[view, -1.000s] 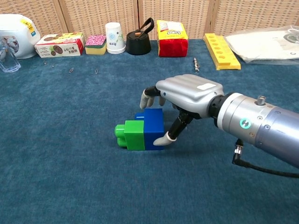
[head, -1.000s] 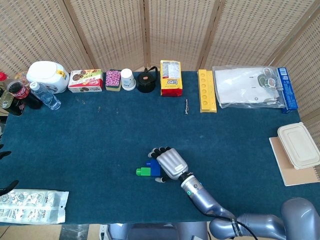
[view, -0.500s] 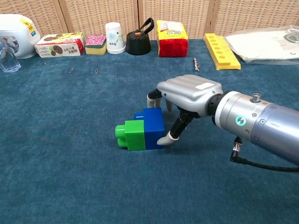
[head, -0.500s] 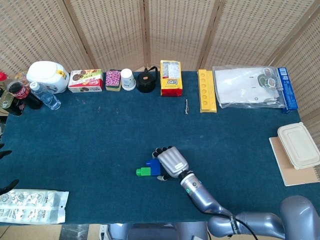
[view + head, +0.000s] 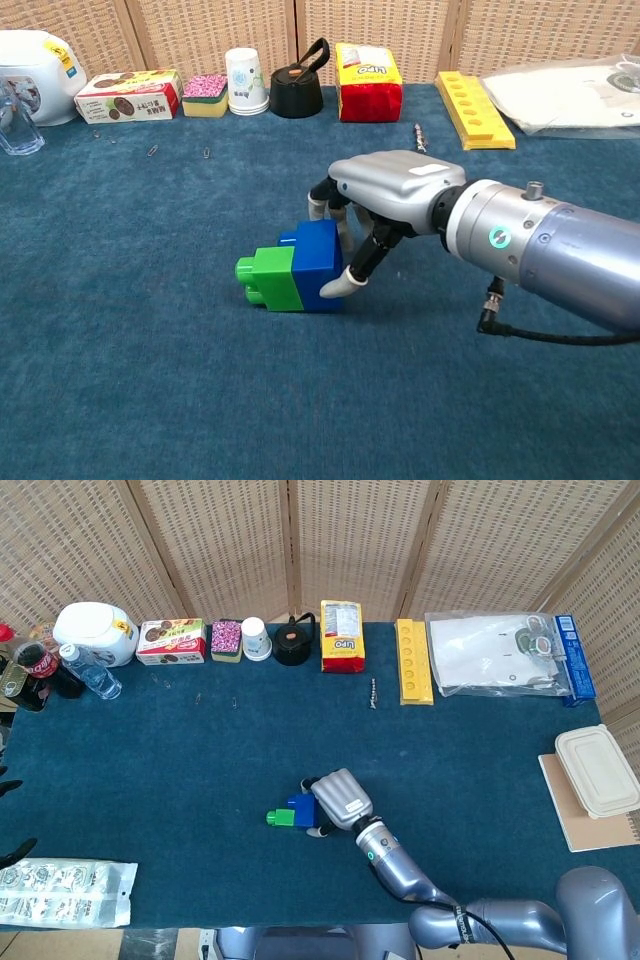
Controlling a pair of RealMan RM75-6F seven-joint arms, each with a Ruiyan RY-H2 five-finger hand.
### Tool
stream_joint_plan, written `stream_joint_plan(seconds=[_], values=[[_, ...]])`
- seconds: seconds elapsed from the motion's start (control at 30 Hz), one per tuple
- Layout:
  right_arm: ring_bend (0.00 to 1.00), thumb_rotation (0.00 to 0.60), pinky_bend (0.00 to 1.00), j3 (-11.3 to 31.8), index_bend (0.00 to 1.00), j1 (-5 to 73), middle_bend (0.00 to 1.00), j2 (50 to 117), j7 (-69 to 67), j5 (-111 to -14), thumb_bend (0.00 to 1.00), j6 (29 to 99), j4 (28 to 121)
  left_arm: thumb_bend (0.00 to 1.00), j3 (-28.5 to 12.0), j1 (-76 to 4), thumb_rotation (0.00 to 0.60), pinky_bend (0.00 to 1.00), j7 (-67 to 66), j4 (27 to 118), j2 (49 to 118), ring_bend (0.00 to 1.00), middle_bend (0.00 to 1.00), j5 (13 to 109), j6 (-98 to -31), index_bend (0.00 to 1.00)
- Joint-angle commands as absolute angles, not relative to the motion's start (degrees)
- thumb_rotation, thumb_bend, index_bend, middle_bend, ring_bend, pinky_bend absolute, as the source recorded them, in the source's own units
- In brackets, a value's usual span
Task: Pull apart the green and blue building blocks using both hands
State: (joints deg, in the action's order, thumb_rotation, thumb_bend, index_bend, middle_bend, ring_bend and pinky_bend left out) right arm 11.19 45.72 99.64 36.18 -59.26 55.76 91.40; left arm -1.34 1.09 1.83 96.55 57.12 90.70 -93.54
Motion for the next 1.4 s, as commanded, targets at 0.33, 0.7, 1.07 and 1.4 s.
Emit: stream_joint_plan(seconds=[0.33, 0.7, 1.07, 1.4], values=[[0.66, 0.439, 0.60, 13.9, 0.57, 43.6, 0.56, 93.1, 22.9, -55.5, 0.22, 52.3, 97.6, 0.17, -1.1, -0.8, 0.599, 0.16, -1.7, 100.2, 55.3, 0.07, 0.18, 94.8, -92.7, 0.25], [0.67, 0.443, 0.60, 15.3, 0.58, 41.1, 0.56, 85.3, 10.3, -54.3, 0.22, 47.7, 105.2, 0.17, -1.6, -6.3, 0.600, 0.20, -9.2, 108.0, 52.4, 0.16, 0.18, 102.4, -87.4, 0.28], [0.68, 0.444, 0.60, 17.8, 0.58, 39.0, 0.57, 78.8, -3.7, -54.1, 0.22, 42.2, 109.9, 0.19, -6.0, -18.4, 0.600, 0.22, -16.5, 115.4, 53.5, 0.16, 0.18, 103.5, -72.1, 0.28], [0.68, 0.444, 0.60, 19.2, 0.59, 37.4, 0.57, 75.4, -14.1, -56.4, 0.22, 38.6, 110.1, 0.18, -11.0, -30.3, 0.600, 0.22, -17.6, 112.4, 65.9, 0.16, 0.18, 97.8, -60.6, 0.28]])
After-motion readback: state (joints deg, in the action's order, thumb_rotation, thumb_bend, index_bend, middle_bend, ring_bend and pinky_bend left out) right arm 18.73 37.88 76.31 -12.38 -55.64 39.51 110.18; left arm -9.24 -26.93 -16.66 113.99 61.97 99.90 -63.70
